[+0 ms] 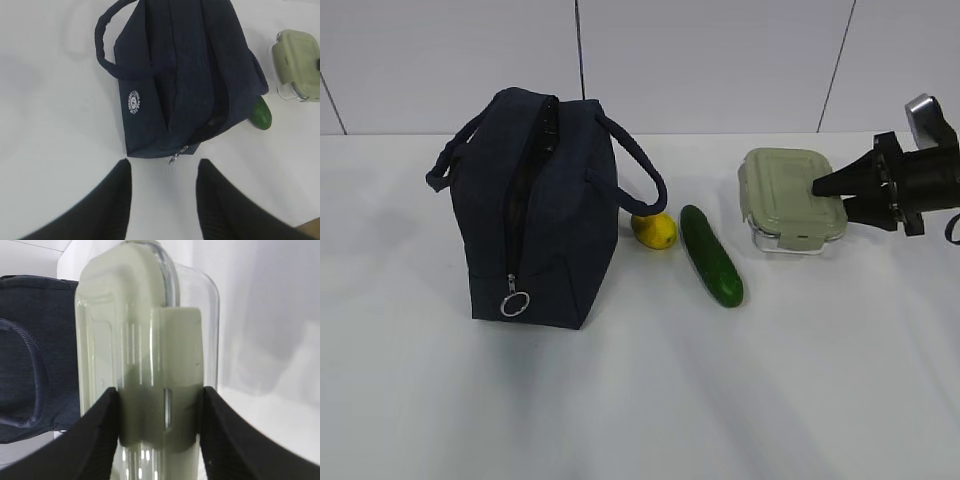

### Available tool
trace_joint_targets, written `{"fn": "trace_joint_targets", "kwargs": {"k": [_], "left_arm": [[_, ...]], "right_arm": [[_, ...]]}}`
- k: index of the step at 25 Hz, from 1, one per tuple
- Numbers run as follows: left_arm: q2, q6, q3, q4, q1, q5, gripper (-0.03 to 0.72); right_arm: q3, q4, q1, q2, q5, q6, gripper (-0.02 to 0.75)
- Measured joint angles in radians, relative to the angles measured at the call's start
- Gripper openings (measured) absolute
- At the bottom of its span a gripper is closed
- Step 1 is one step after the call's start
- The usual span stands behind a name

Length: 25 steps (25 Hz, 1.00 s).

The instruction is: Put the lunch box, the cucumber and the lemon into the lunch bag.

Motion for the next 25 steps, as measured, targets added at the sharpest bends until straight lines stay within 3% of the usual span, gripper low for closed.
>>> {"fn": "trace_joint_targets", "kwargs": {"k": [6,10,25], "left_arm": [[0.249,0.029,-0.156,-0.017,-0.046,0.016,0.316],[0.390,0.032,-0.236,-0.020,-0.081,0.027,0.363],[0.652,0.045,-0.384,-0.094,-0.145,0.007,0.393]], "right_arm": [[0.000,-0.001,0.000,-0.004,0.000,0.037,0.354],[0.000,-0.001,0.000,-0.004,0.000,0.058,0.354],[0.000,-0.006,0.000,-0.005,0.000,0.079,0.354]]}}
